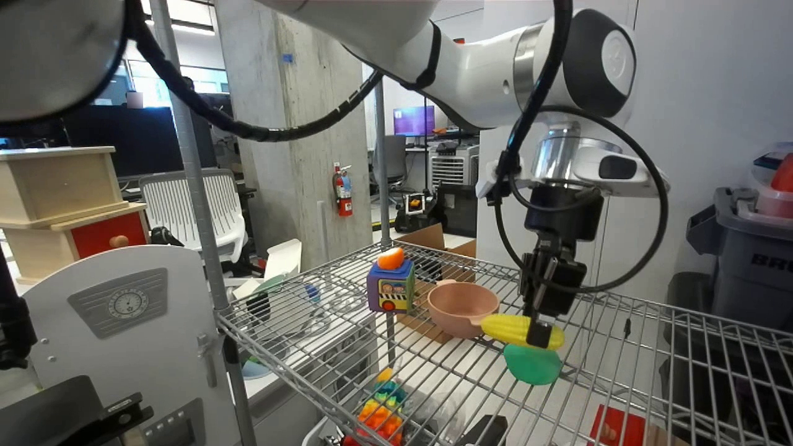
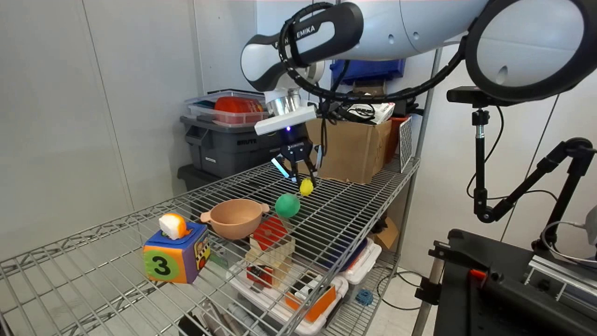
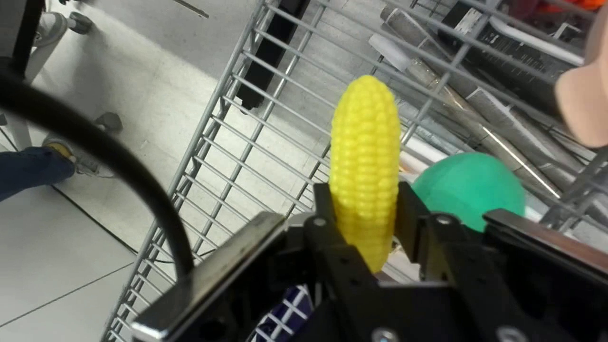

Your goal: Pick the yellow object and put it in the bowl

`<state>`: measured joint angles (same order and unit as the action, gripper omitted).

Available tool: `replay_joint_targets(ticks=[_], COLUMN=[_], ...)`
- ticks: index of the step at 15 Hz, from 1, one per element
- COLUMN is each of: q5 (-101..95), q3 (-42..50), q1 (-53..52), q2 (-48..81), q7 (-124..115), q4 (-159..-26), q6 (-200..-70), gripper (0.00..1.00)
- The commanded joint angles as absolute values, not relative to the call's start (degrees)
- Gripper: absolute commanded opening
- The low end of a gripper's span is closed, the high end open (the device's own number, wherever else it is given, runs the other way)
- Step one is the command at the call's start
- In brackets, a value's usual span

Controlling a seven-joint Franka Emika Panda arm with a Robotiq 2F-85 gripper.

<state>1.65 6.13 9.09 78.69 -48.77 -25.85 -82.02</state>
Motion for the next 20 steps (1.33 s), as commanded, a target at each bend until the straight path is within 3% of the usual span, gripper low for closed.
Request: replay_joint_targets(ticks=[1, 11, 20], q5=[1.9, 0.4, 0.6], q3=[4.9, 4.9, 5.1], q1=[6.0, -5.3, -3.4], q2=[76.2, 75.2, 75.3], q7=[-49.0, -49.3, -49.5], q4=[-26.4, -25.9, -25.6], q6=[-81.2, -83.3, -84.6], gripper=[0.1, 0.1, 0.1])
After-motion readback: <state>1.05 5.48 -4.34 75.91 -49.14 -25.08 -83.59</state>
